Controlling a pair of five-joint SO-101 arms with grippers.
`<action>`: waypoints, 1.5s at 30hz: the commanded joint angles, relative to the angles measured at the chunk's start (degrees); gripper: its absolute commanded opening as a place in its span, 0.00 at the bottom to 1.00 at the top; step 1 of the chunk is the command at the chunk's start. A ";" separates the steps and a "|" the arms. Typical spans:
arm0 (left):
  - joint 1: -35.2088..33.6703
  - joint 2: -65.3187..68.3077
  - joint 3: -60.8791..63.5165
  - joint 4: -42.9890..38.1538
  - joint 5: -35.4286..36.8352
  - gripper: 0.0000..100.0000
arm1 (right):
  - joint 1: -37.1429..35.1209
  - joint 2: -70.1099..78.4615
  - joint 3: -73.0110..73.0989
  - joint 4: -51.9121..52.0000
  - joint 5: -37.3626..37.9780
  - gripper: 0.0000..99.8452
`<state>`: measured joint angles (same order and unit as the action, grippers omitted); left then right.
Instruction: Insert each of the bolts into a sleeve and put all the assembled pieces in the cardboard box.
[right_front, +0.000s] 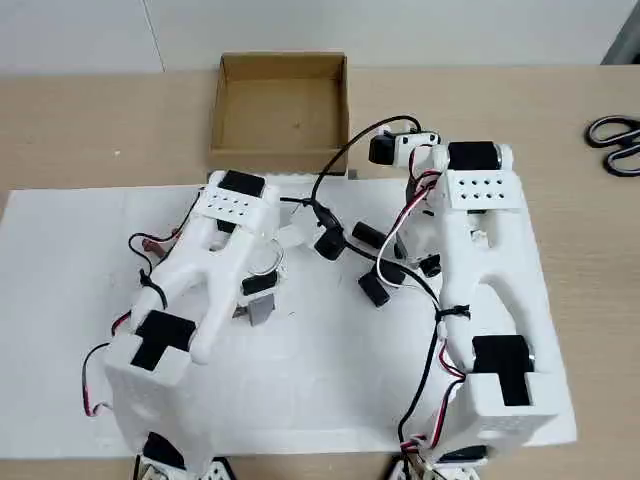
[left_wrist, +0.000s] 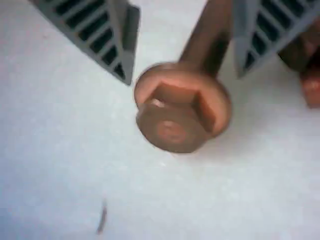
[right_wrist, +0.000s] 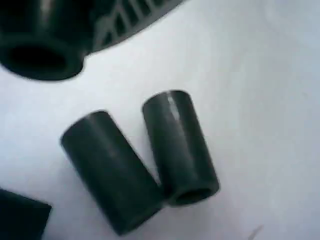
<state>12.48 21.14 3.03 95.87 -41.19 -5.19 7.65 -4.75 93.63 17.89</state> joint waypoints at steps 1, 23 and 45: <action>0.18 0.26 -0.84 -2.81 0.18 0.14 | 0.31 -3.03 -0.26 -0.13 -0.88 0.01; 0.35 -0.62 -1.63 -2.29 0.18 0.01 | -0.04 -3.38 -0.53 0.31 -0.53 0.01; 3.78 -35.52 -6.02 4.48 31.12 0.00 | -9.71 -33.71 14.07 5.85 -5.80 0.00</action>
<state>17.67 -7.52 -0.04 99.65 -16.92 -12.48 -18.73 5.10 98.20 14.64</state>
